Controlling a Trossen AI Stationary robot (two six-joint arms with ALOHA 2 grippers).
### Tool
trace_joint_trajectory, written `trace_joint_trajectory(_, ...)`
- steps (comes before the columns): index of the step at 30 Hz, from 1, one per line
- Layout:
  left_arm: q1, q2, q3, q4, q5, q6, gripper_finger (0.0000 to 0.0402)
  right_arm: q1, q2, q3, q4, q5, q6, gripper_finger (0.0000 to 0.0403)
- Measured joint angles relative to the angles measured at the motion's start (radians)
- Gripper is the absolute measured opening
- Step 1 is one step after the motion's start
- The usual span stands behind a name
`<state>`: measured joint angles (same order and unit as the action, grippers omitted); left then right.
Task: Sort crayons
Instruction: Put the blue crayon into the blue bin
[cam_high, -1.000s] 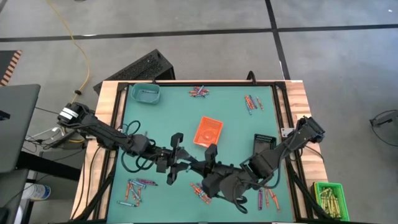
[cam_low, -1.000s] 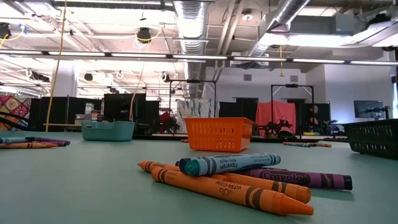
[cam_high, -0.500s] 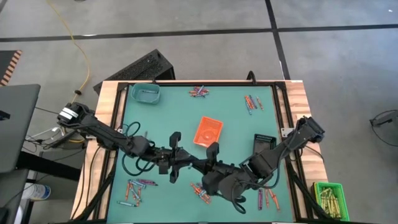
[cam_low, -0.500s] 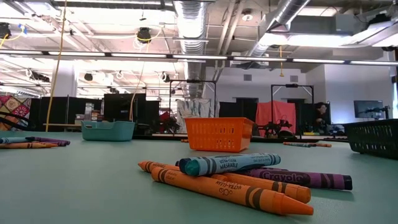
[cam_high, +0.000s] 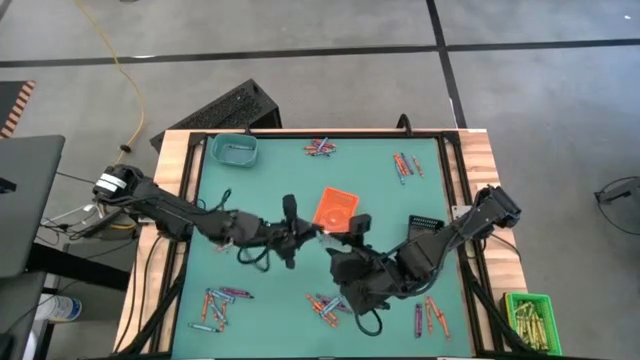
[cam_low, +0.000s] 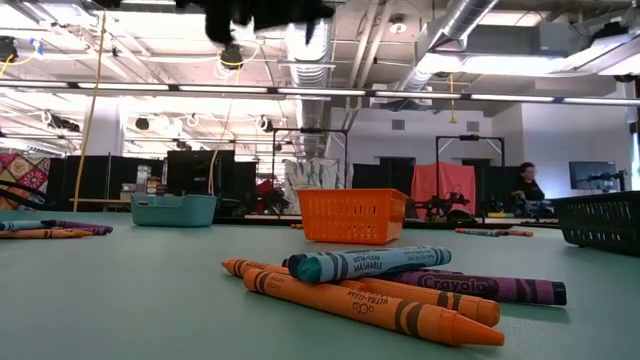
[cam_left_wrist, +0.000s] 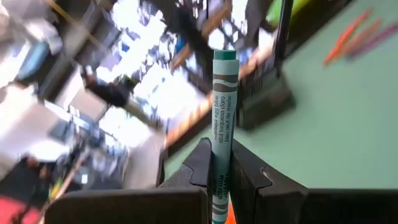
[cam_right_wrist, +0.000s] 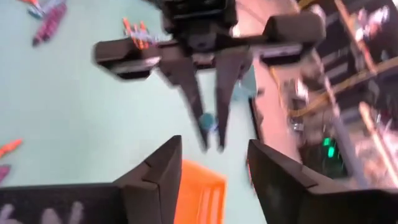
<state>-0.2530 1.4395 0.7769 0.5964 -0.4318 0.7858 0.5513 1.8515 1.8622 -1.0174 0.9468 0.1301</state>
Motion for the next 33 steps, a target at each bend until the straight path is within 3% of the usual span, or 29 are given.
trace_joint_trajectory(6,0.163,-0.012,0.000,-0.200,0.003,-0.071,0.0009,0.043,-0.001,-0.033,-0.240,0.001,0.343,0.0196)
trace_joint_trajectory(10,0.297,-0.034,0.000,-0.313,0.063,-0.094,0.0009,0.086,-0.001,-0.097,-0.319,-0.002,0.519,0.0187)
trace_joint_trajectory(23,0.780,-0.094,-0.001,-0.625,0.185,-0.049,0.0010,0.190,0.000,-0.325,-0.333,-0.006,0.871,0.0176)
trace_joint_trajectory(33,1.009,-0.093,-0.001,-0.819,0.213,-0.011,0.0013,0.217,0.000,-0.377,-0.332,-0.006,0.981,0.0175)
